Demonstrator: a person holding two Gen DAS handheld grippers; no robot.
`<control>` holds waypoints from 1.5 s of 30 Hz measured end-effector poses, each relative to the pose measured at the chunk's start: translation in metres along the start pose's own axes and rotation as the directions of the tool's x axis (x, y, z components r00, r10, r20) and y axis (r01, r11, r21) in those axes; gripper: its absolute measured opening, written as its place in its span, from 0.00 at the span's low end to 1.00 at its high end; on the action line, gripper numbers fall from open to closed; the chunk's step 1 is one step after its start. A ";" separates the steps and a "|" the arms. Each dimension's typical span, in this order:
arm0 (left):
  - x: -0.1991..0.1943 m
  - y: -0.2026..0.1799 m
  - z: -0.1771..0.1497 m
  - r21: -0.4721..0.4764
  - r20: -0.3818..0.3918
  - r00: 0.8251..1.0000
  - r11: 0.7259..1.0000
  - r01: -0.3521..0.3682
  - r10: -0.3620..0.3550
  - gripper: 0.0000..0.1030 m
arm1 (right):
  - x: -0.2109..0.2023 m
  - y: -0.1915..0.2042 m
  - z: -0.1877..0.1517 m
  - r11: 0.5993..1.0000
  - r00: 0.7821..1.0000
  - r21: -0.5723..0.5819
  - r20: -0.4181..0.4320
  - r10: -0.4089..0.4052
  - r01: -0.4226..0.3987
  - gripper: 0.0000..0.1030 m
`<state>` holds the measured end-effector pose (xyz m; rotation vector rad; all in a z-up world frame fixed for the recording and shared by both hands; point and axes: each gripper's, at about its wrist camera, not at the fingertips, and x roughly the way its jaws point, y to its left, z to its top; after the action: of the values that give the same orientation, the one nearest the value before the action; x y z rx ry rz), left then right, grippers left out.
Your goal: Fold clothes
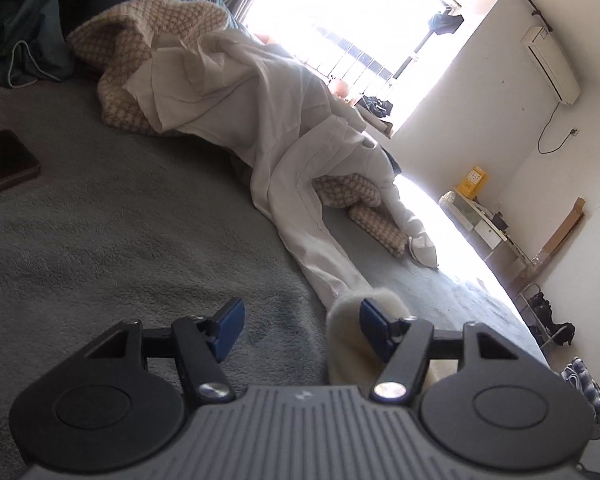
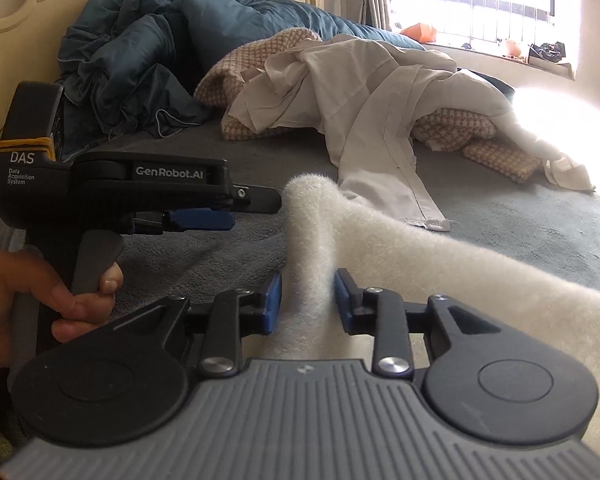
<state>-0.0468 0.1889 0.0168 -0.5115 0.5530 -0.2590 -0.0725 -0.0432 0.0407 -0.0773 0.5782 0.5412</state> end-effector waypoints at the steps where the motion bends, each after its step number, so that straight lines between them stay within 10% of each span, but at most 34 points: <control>1: -0.007 -0.007 0.003 0.017 0.019 1.000 1.000 0.009 -0.009 0.62 | -0.006 -0.001 -0.001 1.000 1.000 0.011 0.010 0.012 -0.012 0.28; 11: 0.006 -0.117 -0.019 0.260 -0.116 0.972 0.938 0.229 -0.205 0.67 | -0.102 -0.035 -0.041 0.982 0.993 0.185 0.118 0.009 -0.031 0.28; 15: 0.036 -0.132 -0.046 0.333 -0.242 0.966 0.927 0.172 -0.092 0.67 | -0.155 -0.087 -0.063 0.950 0.969 0.280 0.159 -0.187 0.137 0.28; 20: 0.044 -0.132 -0.068 0.407 -0.220 0.975 0.907 0.105 -0.014 0.67 | -0.177 -0.168 -0.095 0.854 0.914 0.370 0.030 -0.405 0.366 0.26; 23: 0.044 -0.140 -0.071 0.447 -0.220 0.975 0.892 0.065 0.039 0.67 | -0.174 -0.195 -0.115 0.828 0.918 0.412 -0.058 -0.393 0.380 0.08; 32: 0.049 -0.163 -0.070 0.504 -0.247 0.954 0.863 -0.023 0.170 0.72 | -0.167 -0.234 -0.046 0.855 0.897 0.345 0.075 -0.436 0.387 0.09; 39: 0.057 -0.171 -0.073 0.515 -0.256 0.943 0.856 -0.053 0.212 0.80 | -0.101 -0.297 -0.060 0.818 0.878 0.320 -0.145 -0.456 0.478 0.08; 45: 0.059 -0.175 -0.077 0.540 -0.253 0.940 0.840 -0.060 0.229 0.84 | -0.117 -0.294 -0.043 0.816 0.892 0.374 -0.079 -0.446 0.441 0.09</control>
<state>-0.0589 -0.0108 0.0275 0.1152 0.7899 -0.3327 -0.0271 -0.3588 0.0446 0.1626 0.6211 -0.0370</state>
